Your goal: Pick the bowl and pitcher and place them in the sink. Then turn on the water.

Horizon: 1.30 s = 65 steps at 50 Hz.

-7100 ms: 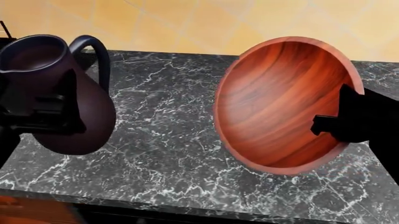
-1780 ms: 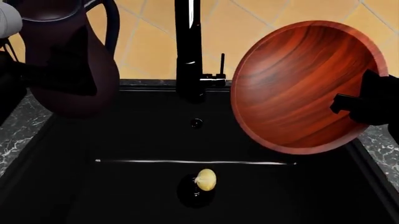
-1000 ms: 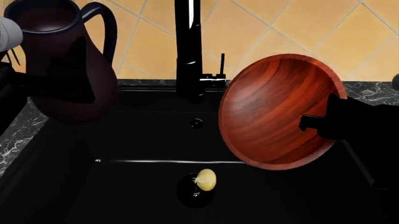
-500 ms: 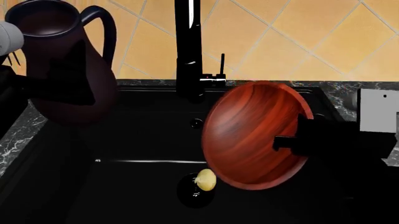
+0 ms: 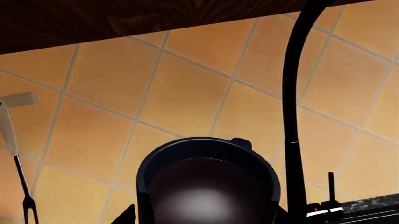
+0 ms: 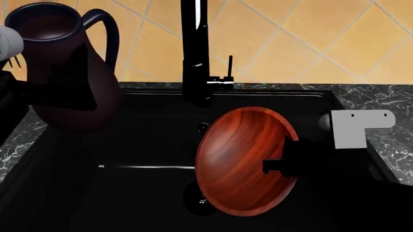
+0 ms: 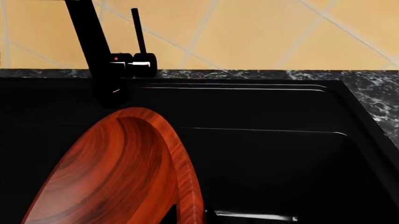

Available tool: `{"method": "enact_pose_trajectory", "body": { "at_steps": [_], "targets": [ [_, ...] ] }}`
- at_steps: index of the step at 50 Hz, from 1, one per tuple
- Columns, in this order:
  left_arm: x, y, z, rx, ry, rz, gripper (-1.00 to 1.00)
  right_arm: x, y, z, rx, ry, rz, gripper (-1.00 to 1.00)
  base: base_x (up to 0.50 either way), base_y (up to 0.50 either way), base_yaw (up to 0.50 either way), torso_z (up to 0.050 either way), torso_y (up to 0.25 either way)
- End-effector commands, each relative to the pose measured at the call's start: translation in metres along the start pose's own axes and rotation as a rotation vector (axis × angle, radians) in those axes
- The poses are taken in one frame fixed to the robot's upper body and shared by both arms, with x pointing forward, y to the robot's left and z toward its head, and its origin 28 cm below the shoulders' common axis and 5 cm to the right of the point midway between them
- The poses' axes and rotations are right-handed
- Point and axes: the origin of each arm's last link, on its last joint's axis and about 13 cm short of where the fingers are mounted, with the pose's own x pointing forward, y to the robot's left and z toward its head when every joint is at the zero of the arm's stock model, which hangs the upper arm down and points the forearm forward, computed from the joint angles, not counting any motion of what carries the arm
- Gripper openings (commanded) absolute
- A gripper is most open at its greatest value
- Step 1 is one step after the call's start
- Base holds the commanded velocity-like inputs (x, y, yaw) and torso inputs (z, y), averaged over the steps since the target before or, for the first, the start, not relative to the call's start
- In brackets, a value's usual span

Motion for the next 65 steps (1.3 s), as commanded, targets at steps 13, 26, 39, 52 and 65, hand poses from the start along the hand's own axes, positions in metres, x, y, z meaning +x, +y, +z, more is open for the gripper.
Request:
{"method": "enact_pose_trajectory", "body": {
  "at_steps": [13, 26, 39, 52, 65],
  "targets": [
    [0.001, 0.004, 0.005, -0.013, -0.047, 0.051, -1.00, 0.012, 0.005, -0.020, -0.011, 0.056, 0.026, -1.00, 0.00, 0.00, 0.00, 0.001, 0.002],
    [0.001, 0.004, 0.004, -0.014, -0.045, 0.050, -1.00, 0.025, 0.008, -0.034, -0.007, 0.104, 0.045, -1.00, 0.00, 0.00, 0.00, 0.001, 0.002],
    [0.002, 0.004, 0.002, -0.015, -0.042, 0.050, -1.00, 0.041, 0.011, -0.046, 0.019, 0.147, 0.066, -1.00, 0.00, 0.00, 0.00, 0.001, 0.002],
    [0.002, 0.004, 0.001, -0.016, -0.039, 0.051, -1.00, 0.059, 0.014, -0.064, 0.059, 0.207, 0.087, -1.00, 0.00, -0.01, 0.00, 0.000, 0.001],
    [0.002, 0.005, 0.002, -0.016, -0.041, 0.052, -1.00, 0.075, 0.013, -0.082, 0.097, 0.267, 0.089, -1.00, -0.01, 0.03, 0.00, 0.000, 0.000]
  ]
}}
